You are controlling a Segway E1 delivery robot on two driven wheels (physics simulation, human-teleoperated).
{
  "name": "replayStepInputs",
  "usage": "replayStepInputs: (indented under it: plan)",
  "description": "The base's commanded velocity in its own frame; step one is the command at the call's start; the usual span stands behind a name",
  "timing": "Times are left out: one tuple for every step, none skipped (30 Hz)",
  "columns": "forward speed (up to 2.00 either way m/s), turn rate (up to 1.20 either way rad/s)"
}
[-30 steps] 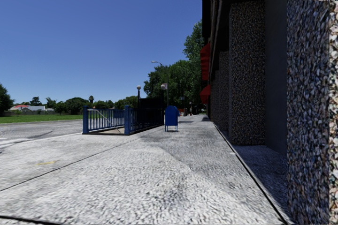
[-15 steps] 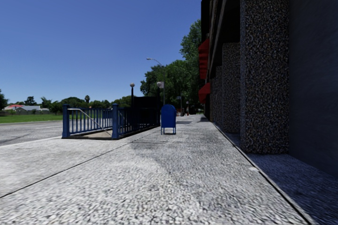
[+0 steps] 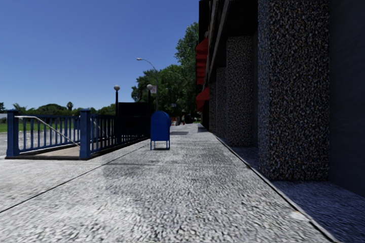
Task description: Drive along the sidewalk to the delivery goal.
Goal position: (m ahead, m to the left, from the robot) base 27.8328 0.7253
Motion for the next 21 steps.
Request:
replayStepInputs:
  plan:
    - [2.0, -0.38]
    - [2.0, -0.38]
    - [2.0, -0.38]
    - [2.0, -0.38]
    - [2.0, -0.38]
    - [2.0, -0.38]
    - [2.0, -0.25]
    - [2.0, -0.11]
    - [2.0, 0.0]
    - [2.0, 0.0]
    - [2.0, 0.0]
    - [2.0, 0.0]
    - [2.0, 0.0]
    - [2.0, 0.0]
    - [2.0, 0.0]
    - [2.0, 0.0]
    - [2.0, 0.0]
    - [2.0, 0.0]
    - [2.0, 0.0]
    - [2.0, 0.0]
    - [2.0, 0.0]
